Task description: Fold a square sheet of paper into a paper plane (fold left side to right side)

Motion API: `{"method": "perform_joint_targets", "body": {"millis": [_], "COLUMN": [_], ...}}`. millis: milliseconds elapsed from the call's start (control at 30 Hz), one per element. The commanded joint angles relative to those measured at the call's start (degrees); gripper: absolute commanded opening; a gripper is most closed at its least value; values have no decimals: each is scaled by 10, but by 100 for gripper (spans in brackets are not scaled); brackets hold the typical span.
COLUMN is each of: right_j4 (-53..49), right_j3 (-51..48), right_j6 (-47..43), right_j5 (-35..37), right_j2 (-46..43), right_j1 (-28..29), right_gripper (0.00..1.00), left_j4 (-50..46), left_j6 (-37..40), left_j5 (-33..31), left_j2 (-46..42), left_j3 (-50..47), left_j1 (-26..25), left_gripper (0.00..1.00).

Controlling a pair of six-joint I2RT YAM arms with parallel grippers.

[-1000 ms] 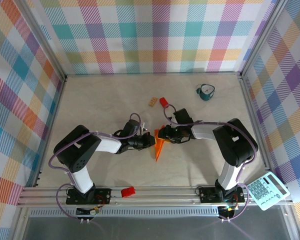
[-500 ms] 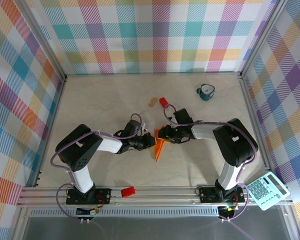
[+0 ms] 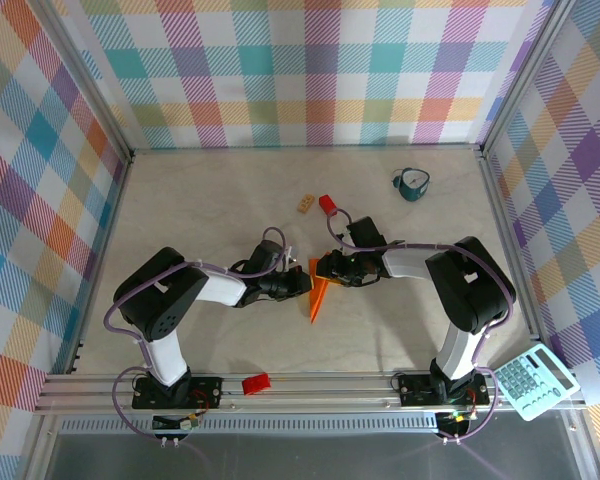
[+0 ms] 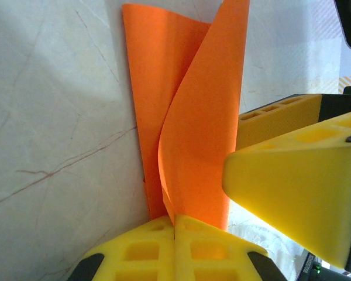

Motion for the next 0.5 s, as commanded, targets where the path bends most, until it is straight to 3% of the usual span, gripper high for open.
{"method": "perform_joint_targets", "body": {"millis": [0, 467], "right_j4": [-28, -1], "right_j3": [-3, -9], "right_j6": [-12, 6], "right_j5": [19, 3], "right_j2": [14, 1], "right_j1": [6, 5], "right_gripper": [41, 41], "left_j4": [-13, -57], "left_j6": [2, -1], "left_j5": [-12, -43], "left_j2": [9, 7], "left_j3": [-12, -23], "left_j1": [-19, -34], "left_gripper": [1, 0]}}
